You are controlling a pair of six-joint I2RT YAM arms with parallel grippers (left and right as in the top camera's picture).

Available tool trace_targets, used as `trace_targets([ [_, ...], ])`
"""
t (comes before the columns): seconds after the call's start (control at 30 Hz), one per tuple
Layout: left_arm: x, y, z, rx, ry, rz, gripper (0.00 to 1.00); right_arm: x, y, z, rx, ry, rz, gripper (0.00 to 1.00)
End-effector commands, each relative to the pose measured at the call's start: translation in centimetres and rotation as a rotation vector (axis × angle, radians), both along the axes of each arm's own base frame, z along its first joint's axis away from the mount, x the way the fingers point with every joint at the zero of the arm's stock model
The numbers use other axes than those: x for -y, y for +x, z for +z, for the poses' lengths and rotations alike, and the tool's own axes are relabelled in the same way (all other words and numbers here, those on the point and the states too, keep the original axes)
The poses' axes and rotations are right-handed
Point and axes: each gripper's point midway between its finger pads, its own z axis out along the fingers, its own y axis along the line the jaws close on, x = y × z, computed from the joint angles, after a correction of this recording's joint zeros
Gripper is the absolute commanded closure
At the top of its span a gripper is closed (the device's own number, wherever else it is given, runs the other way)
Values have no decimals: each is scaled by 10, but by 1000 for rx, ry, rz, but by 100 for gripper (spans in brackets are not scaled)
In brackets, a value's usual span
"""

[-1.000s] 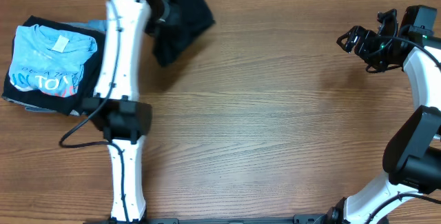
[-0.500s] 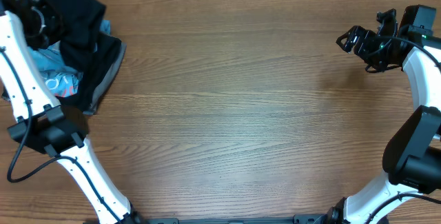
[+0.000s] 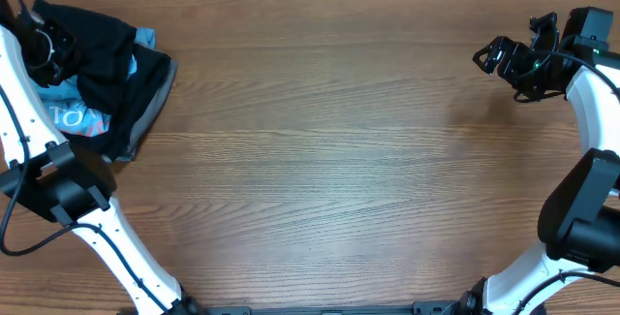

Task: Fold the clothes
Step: 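Carry the folded black shirt with the left gripper onto the stack, then press the black shirt flat on top of the stack with the left gripper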

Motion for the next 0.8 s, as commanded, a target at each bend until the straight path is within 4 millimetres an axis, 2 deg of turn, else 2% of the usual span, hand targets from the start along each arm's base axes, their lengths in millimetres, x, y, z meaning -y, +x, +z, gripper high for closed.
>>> trace_targets([
  [0.0,-25,-20,6,-37,49,71,96,1,1,1,4,-3,-5,0],
  [0.1,-36,-31,2,-94,105,92,96,1,1,1,4,-3,-5,0],
  [0.33,-36,-33,-9,-119,97,88,96,1,1,1,4,-3,-5,0],
  [0.4,-36,-37,-14,-141,94,89,82,1,1,1,4,-3,-5,0],
  [0.43,-38,-40,-15,-159,105,90,68,1,1,1,4,-3,-5,0],
  [0.47,-40,-44,-16,-177,118,93,43,1,1,1,4,-3,-5,0],
  [0.53,-46,-57,-17,-230,147,106,13,1,1,1,4,-3,-5,0],
  [0.57,-48,-66,-17,-260,144,112,7,1,1,1,4,-3,-5,0],
  [0.63,-53,-71,-13,-236,118,91,0,1,1,1,4,-3,-5,0],
  [0.7,-55,-73,-4,-186,71,105,0,1,1,1,4,-3,-5,0],
  [0.77,-54,-74,15,-95,14,98,0,1,1,1,4,-3,-5,0],
])
